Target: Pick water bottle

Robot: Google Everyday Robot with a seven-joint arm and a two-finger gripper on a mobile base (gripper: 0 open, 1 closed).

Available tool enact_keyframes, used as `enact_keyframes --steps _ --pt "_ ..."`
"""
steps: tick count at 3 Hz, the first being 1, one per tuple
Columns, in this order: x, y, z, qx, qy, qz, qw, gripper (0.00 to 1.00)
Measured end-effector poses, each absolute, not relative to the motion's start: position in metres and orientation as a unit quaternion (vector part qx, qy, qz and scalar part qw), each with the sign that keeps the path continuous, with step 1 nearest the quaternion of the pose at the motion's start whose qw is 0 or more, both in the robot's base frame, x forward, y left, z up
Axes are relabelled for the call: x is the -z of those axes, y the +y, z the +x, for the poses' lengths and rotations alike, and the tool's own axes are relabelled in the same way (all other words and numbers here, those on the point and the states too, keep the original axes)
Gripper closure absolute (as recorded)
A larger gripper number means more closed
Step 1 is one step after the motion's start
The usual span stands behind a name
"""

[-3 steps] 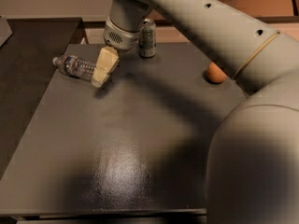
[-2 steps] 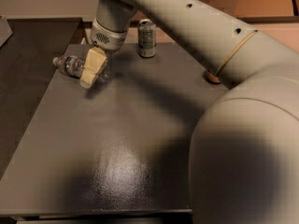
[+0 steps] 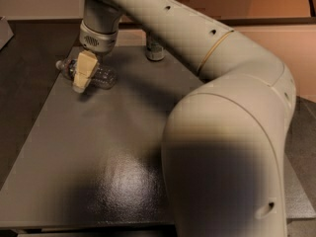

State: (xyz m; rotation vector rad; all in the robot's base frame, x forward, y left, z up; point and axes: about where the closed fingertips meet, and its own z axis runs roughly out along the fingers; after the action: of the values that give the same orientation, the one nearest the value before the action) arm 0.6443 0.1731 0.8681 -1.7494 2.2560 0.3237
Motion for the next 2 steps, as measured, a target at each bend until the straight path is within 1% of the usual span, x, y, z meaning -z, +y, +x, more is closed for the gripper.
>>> enact_keyframes --steps 2 --pt "-0.845 0.186 0.663 -0.075 0.785 -0.605 0.108 0.00"
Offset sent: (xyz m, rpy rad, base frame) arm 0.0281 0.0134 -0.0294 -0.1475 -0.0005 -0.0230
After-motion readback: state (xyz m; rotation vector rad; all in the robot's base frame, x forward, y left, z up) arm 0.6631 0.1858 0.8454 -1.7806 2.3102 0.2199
